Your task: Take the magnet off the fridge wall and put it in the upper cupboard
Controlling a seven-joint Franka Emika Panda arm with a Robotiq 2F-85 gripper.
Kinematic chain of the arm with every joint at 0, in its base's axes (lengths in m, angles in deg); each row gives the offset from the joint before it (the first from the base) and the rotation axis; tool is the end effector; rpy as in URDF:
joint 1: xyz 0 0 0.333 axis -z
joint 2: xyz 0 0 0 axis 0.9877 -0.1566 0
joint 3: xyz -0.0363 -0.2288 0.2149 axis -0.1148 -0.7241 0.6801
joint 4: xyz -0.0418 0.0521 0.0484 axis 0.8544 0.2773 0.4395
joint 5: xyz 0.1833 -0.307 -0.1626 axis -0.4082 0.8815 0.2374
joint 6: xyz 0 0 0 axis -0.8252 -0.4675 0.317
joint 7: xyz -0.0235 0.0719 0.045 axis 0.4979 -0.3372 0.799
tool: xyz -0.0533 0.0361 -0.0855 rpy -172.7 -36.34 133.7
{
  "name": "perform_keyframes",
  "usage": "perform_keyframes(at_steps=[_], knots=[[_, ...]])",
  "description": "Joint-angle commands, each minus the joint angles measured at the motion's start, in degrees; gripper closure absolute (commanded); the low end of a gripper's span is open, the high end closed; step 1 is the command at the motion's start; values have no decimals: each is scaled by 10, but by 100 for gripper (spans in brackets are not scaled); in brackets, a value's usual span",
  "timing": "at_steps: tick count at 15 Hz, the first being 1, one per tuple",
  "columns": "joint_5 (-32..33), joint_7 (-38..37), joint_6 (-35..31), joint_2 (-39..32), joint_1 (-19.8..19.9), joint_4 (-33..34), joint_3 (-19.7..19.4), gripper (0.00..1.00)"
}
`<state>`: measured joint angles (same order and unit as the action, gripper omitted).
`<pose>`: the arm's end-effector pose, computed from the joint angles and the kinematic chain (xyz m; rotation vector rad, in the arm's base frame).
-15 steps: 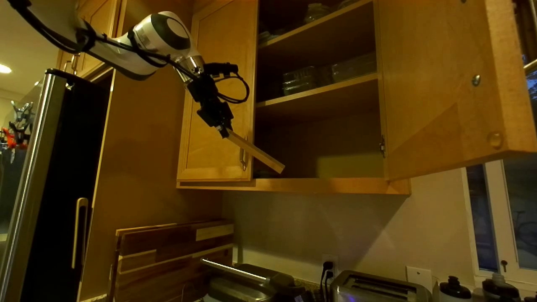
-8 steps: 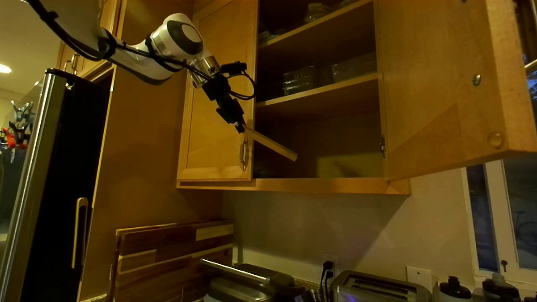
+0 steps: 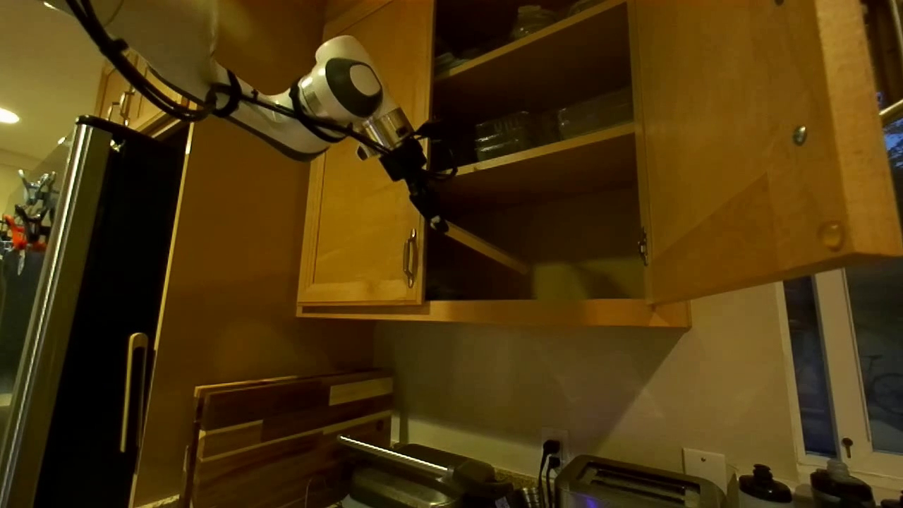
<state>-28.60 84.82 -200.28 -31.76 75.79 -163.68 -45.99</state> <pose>0.5048 -0.0592 0.7679 1.3884 1.8917 0.2823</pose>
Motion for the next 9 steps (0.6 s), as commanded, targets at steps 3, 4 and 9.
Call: perform_keyframes(at_steps=[3,4,9], knots=[[-61,61,-56,-45,30,0,-7,91],[-67,65,-58,-55,35,2,-6,91],[-72,74,-76,-98,54,10,-1,91]])
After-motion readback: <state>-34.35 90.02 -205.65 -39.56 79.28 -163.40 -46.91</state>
